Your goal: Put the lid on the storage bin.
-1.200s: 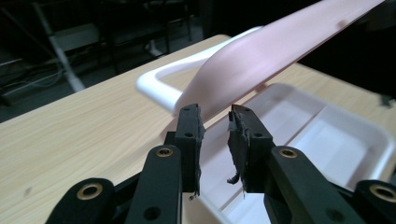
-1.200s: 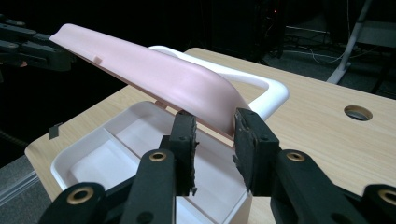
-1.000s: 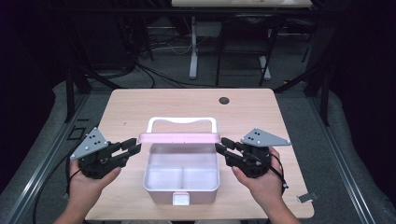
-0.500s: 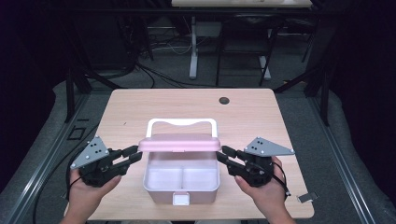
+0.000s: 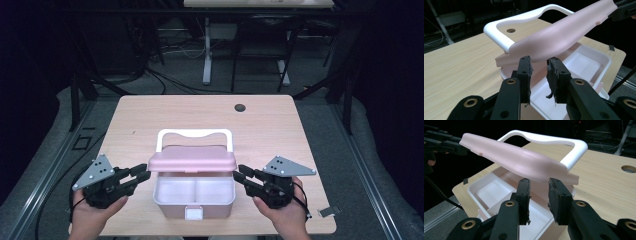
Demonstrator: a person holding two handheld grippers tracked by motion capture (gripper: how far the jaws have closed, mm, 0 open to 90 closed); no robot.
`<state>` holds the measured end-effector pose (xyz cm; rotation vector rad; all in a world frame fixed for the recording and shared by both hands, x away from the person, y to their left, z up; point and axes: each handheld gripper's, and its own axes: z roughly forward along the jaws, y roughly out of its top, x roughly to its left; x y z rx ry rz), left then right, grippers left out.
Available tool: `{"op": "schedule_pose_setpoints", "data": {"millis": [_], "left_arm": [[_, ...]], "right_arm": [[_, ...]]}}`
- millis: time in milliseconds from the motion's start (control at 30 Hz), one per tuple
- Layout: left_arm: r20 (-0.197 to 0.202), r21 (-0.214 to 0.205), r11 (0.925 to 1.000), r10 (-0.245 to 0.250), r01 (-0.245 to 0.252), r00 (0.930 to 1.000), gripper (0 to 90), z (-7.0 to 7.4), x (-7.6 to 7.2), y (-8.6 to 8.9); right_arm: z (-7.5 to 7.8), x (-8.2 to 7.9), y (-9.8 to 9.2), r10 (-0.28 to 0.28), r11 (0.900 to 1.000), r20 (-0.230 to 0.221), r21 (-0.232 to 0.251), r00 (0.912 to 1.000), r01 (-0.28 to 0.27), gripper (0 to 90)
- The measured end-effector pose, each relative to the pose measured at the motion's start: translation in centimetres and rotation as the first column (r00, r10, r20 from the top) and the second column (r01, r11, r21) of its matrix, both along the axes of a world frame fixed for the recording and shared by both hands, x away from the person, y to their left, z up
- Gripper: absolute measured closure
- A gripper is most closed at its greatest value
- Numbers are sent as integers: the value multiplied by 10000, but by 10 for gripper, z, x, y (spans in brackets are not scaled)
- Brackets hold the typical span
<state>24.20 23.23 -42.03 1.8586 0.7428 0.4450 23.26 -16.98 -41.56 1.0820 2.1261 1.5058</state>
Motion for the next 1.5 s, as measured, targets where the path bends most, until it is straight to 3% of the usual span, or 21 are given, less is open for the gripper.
{"op": "schedule_pose_setpoints", "data": {"millis": [1167,1500], "left_arm": [[-542,180,9997,-172,182,9984,727,-23,-17,4],[-874,374,9991,-182,216,9960,725,-31,-20,9]], "right_arm": [[-29,-16,-8,-20,9999,-480,131,9988,26,725],[-29,-17,-11,14,9998,-575,204,9983,-2,732]]}}
